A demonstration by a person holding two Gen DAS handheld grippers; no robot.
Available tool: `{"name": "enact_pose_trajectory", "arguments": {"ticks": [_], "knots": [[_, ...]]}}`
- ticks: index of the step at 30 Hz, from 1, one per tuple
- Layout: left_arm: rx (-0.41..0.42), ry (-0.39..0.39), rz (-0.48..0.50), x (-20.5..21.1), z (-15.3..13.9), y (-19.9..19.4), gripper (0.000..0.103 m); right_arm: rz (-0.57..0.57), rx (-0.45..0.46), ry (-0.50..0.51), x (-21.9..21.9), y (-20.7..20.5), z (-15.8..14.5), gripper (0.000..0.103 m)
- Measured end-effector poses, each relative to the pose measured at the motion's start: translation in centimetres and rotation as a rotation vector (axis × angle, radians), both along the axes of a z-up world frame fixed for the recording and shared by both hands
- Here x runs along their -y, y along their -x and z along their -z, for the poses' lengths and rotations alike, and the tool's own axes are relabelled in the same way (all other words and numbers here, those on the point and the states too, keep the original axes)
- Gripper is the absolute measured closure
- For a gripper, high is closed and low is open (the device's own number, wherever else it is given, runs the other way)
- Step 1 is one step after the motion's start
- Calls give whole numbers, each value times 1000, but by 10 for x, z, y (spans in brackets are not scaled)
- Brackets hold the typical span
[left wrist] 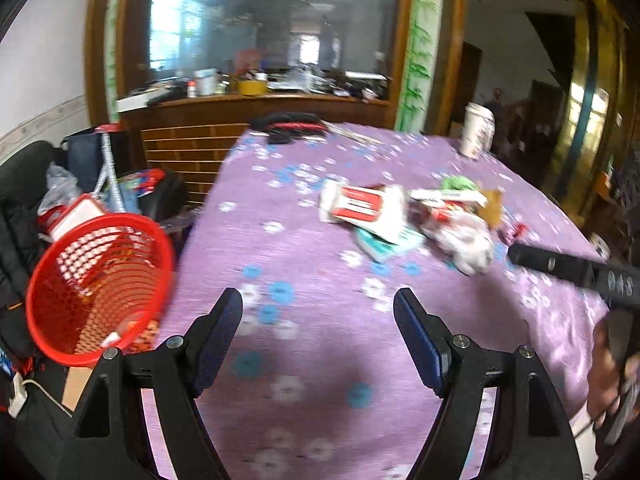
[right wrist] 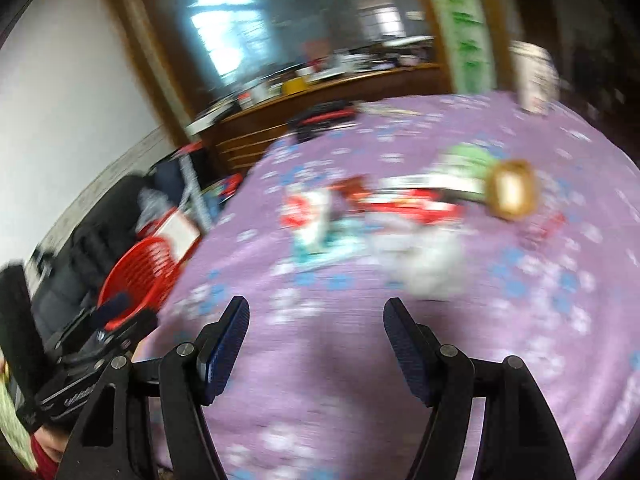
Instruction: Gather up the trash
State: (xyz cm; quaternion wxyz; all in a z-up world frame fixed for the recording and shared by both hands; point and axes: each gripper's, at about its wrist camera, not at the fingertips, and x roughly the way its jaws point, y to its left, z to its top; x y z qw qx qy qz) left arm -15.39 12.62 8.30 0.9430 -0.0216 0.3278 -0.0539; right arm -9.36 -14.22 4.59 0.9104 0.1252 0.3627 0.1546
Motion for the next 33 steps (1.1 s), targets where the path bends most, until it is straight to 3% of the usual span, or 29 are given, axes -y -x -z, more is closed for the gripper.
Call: {"name": "enact_pose_trajectory", "arguments": {"ticks": [5, 10, 11, 14, 17, 23, 27, 33], "knots": [[-14, -26, 73, 38, -3, -6, 26, 204, -27, 2, 85, -19, -4, 29], [-41, -35, 128, 66, -3, -16, 26, 323, -91, 18, 138, -58, 2, 31], [-48, -37, 137, 72, -2, -19, 26, 329, -109, 25, 144, -68, 6, 36], [-64, -42, 156, 84, 1, -26, 26, 317, -149, 6, 149, -91, 20, 47], [-78, -45, 157, 89, 3, -32, 26, 298, -178, 50, 136, -110, 34, 55], [-122, -20, 145, 88, 5, -49, 26, 269, -183, 110, 121, -127, 60, 56], [-124, -22, 147, 98, 1, -64, 26, 248, -120, 163, 114, -125, 65, 68], [-132, -7, 149, 128, 2, -95, 26, 212, 33, 70, 120, -110, 48, 71]]}}
